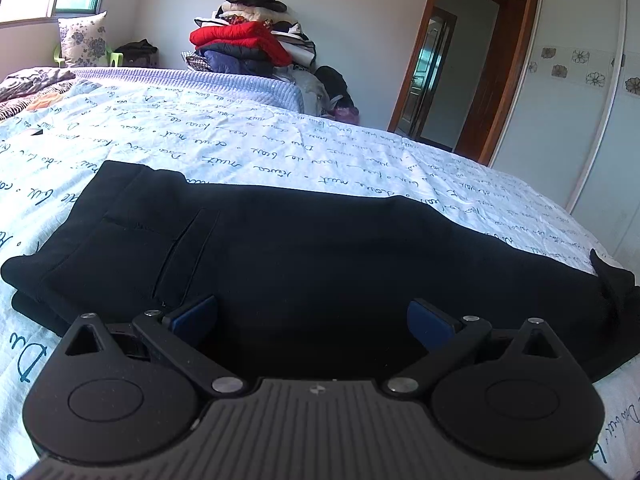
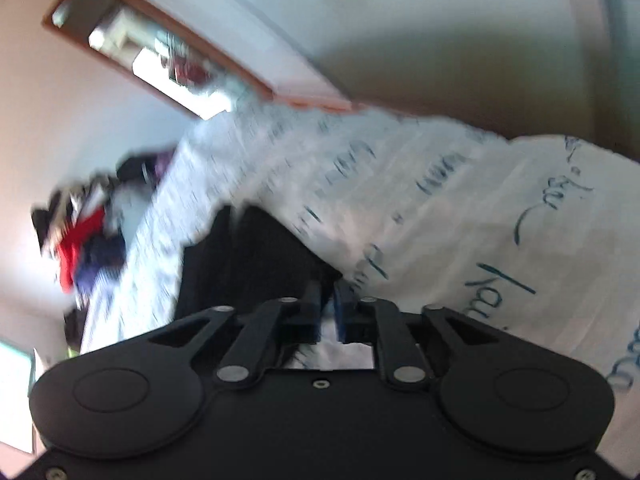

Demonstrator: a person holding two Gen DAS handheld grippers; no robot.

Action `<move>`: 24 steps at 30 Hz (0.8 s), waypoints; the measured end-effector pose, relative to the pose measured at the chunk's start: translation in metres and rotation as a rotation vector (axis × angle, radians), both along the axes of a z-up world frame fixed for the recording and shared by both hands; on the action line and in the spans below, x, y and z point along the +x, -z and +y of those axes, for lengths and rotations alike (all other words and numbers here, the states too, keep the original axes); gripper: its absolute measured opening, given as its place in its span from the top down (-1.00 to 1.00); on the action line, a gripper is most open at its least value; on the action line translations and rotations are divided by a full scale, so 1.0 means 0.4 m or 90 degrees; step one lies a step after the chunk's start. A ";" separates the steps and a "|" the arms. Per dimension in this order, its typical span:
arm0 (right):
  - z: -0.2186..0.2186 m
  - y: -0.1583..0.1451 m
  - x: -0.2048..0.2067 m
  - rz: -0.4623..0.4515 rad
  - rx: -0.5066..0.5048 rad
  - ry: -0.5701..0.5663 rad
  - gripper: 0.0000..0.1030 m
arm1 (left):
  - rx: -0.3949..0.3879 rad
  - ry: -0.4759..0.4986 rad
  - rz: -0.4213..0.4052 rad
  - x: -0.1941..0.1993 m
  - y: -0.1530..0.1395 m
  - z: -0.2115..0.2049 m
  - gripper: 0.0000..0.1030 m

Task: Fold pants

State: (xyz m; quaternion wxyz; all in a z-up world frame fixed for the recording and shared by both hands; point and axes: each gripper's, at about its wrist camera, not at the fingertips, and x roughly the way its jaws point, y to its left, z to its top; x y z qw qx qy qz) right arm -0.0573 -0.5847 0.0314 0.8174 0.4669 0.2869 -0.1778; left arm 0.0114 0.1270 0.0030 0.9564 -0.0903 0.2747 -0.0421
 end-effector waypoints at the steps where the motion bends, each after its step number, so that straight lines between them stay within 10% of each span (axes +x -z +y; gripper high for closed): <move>1: 0.009 -0.014 0.006 0.010 -0.015 0.014 -0.38 | 0.001 0.000 0.000 0.000 0.000 0.000 -0.99; 6: 0.056 -0.117 0.052 0.022 -0.156 0.042 -0.56 | 0.000 0.000 0.000 0.000 0.001 0.000 -0.99; 10: 0.105 -0.153 0.198 0.016 -0.111 -0.111 -0.65 | 0.003 0.000 0.002 0.002 0.001 -0.001 -0.99; 18: 0.341 -0.106 0.587 0.159 -0.285 -0.307 -0.61 | -0.012 0.000 -0.002 0.001 0.000 0.000 -0.99; 24: 0.396 -0.027 0.686 0.284 -0.343 -0.323 -0.12 | -0.029 0.001 -0.007 -0.001 0.001 0.010 -0.99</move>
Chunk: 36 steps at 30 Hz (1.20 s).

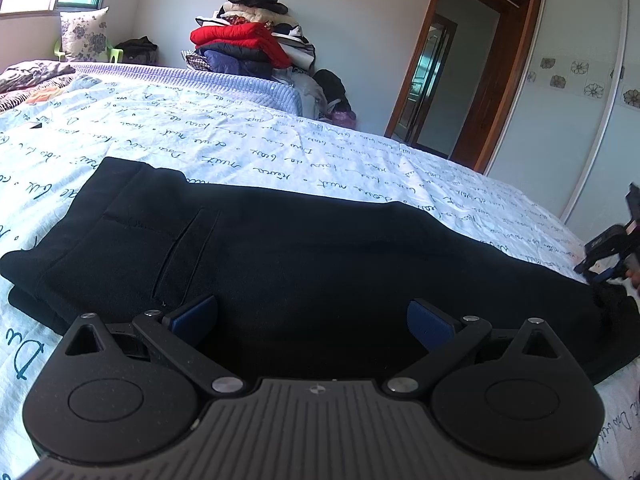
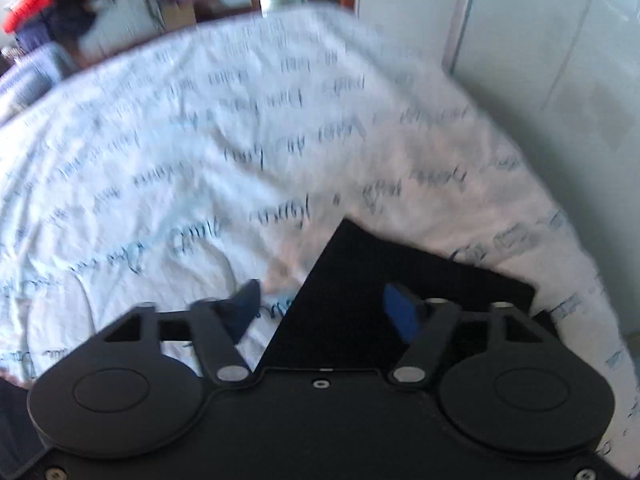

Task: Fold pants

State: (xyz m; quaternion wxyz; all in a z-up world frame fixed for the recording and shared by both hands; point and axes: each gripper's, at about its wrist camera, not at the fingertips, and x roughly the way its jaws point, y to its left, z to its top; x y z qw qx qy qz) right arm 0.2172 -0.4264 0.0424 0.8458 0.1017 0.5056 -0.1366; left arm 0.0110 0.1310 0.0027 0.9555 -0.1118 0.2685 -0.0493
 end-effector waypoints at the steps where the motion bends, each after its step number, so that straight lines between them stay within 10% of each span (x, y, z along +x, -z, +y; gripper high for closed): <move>1: 0.001 0.008 -0.001 -0.007 -0.008 -0.006 -0.11 | -0.003 0.000 -0.001 0.000 0.000 0.001 -0.99; 5: -0.021 0.018 -0.021 -0.041 -0.002 0.004 0.22 | -0.010 0.001 -0.003 -0.002 0.000 0.005 -0.99; 8: -0.084 -0.010 -0.068 -0.085 0.092 0.047 0.89 | -0.012 0.001 -0.003 -0.001 0.000 0.005 -0.99; 20: -0.252 -0.135 -0.428 -0.323 0.268 0.093 0.89 | 0.002 0.000 0.001 -0.001 0.002 0.004 -0.99; 30: -0.397 0.126 -0.658 -0.280 0.425 0.285 0.90 | 0.030 -0.002 0.011 0.006 0.001 -0.016 -0.99; 36: -0.430 0.072 -0.698 -0.351 0.423 0.423 0.28 | 0.047 -0.005 0.013 0.008 0.002 -0.024 -0.99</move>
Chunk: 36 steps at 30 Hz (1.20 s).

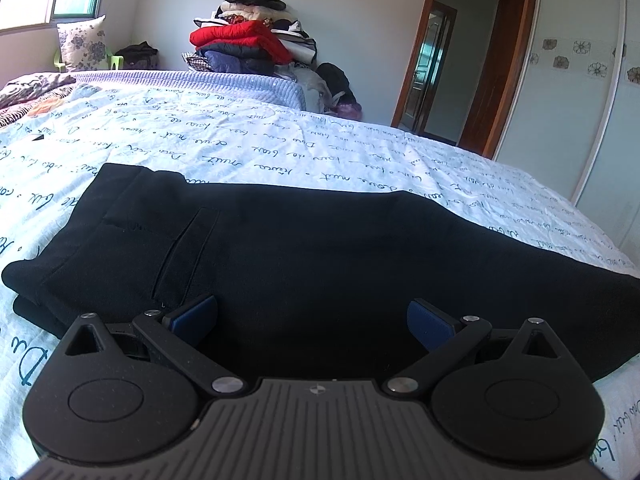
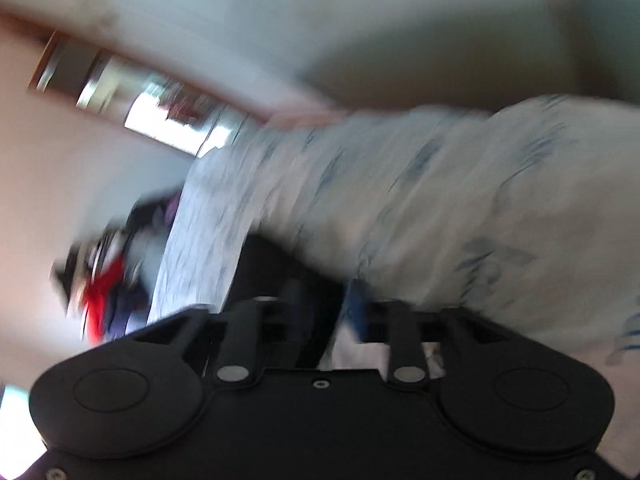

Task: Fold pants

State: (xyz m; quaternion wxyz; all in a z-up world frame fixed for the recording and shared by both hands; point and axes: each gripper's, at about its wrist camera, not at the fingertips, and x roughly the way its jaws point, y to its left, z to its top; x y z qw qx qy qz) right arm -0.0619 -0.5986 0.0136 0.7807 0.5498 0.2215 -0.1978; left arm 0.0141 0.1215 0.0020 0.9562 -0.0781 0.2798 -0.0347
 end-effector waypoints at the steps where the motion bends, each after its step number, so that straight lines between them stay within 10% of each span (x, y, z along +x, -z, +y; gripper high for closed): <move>1: 0.003 -0.022 0.005 -0.019 -0.015 -0.003 0.25 | 0.004 0.000 0.001 0.001 0.000 -0.002 -0.99; 6: 0.048 -0.074 0.151 -0.081 0.010 -0.167 -0.65 | 0.029 -0.001 0.009 0.005 0.000 -0.018 -0.99; 11: 0.106 0.002 0.311 -0.091 0.115 -0.311 -0.64 | 0.031 -0.002 0.009 0.004 0.001 -0.017 -0.99; 13: 0.061 0.033 0.338 -0.023 0.054 -0.259 -0.54 | 0.029 -0.002 0.009 0.004 0.001 -0.016 -0.99; 15: 0.008 0.040 0.316 0.013 0.031 -0.138 0.28 | 0.028 -0.002 0.008 0.003 0.000 -0.015 -0.99; 17: -0.003 0.014 0.288 0.013 0.034 -0.053 0.11 | 0.028 -0.002 0.008 0.004 0.000 -0.016 -0.99; 19: 0.045 -0.044 0.297 -0.001 -0.043 -0.090 -0.81 | 0.030 -0.002 0.009 0.005 0.000 -0.017 -0.99; 23: 0.152 -0.073 0.348 -0.054 -0.062 -0.259 -0.85 | 0.037 -0.002 0.011 0.005 0.001 -0.021 -0.99; 26: 0.157 -0.002 0.404 0.025 -0.067 -0.286 -0.81 | 0.038 -0.002 0.011 0.006 0.000 -0.022 -0.99; 28: 0.159 -0.014 0.407 0.042 -0.157 -0.278 -0.28 | 0.048 -0.003 0.012 0.005 -0.002 -0.028 -0.99; 31: 0.171 -0.081 0.395 0.062 -0.200 -0.259 -0.78 | 0.097 0.007 0.005 -0.001 -0.026 -0.070 -0.97; 36: 0.212 -0.053 0.412 -0.031 -0.090 -0.400 -0.88 | 0.066 0.129 -0.075 -0.024 -0.096 -0.197 -0.99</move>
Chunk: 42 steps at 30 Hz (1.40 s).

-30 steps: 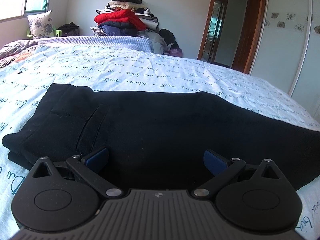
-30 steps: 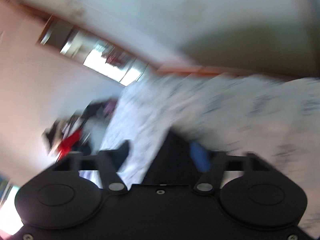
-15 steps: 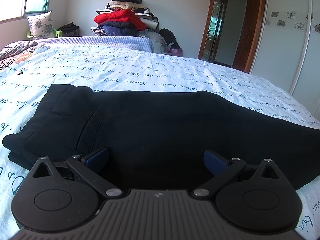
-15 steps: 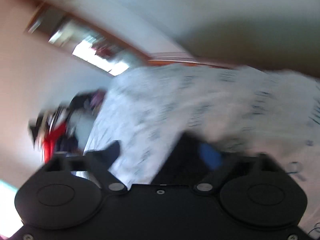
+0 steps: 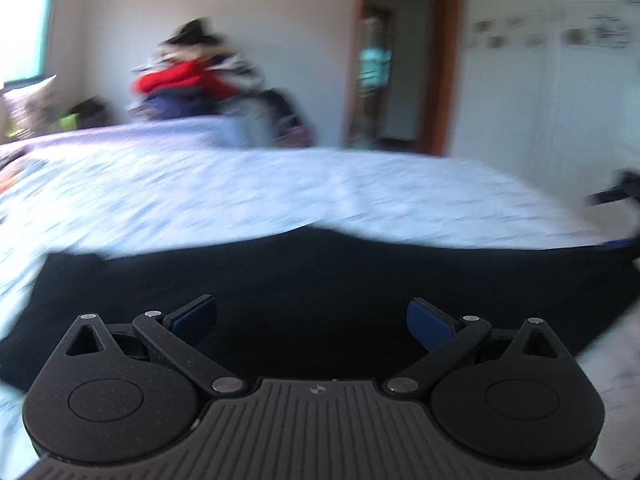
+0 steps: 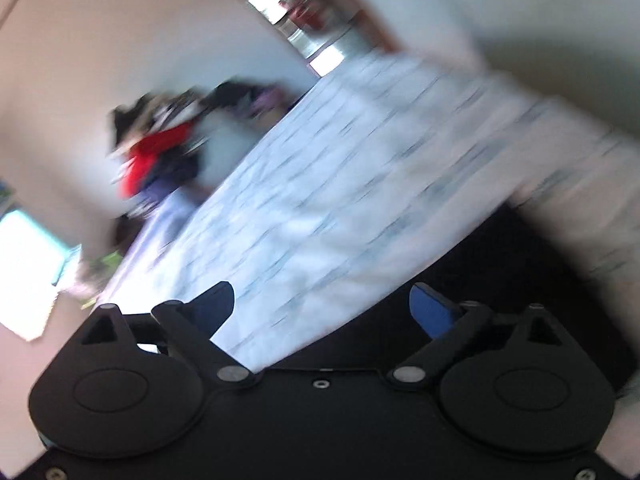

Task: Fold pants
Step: 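Move both open tools over the folded trousers toward the next fold edge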

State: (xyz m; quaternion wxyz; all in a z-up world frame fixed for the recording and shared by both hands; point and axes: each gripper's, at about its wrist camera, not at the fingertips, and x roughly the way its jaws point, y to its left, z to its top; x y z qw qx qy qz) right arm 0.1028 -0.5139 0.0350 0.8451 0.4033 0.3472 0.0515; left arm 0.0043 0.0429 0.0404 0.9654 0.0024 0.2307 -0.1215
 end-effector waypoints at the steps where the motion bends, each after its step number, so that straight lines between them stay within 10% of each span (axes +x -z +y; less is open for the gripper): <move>1: 0.003 0.029 0.017 0.023 -0.002 -0.005 -0.87 | 0.008 0.043 -0.005 0.003 -0.007 -0.040 -0.99; 7: -0.019 0.011 -0.018 0.028 -0.020 0.160 -0.82 | 0.054 0.130 0.027 0.026 0.015 -0.194 -0.99; 13: 0.228 -0.013 -0.102 -0.056 -0.088 -0.078 -0.83 | 0.061 0.118 0.017 0.045 0.030 -0.285 -0.99; 16: 0.255 0.075 -0.115 -0.060 -0.110 -0.128 -0.75 | 0.141 0.095 0.119 0.103 0.097 -0.322 -1.00; 19: 0.193 0.073 -0.112 -0.030 -0.067 -0.048 -0.52 | 0.094 0.066 0.135 0.108 0.095 -0.283 -1.00; 21: 0.200 0.031 -0.128 -0.009 -0.079 -0.002 -0.75 | 0.100 0.041 0.142 0.111 0.082 -0.273 -0.98; 26: 0.268 0.063 -0.134 -0.033 -0.073 -0.120 -0.91 | 0.103 0.032 0.132 0.115 0.103 -0.254 -1.00; 32: 0.292 -0.001 -0.193 -0.023 -0.262 -0.038 -0.84 | 0.172 -0.016 0.050 0.064 0.060 -0.175 -1.00; 39: 0.449 0.068 -0.069 -0.007 -0.195 -0.224 -0.92 | 0.099 -0.123 0.148 0.135 0.090 -0.008 -1.00; 42: 0.482 0.072 -0.083 -0.022 -0.281 -0.244 -0.99 | 0.075 -0.172 0.139 0.107 0.067 0.035 -1.00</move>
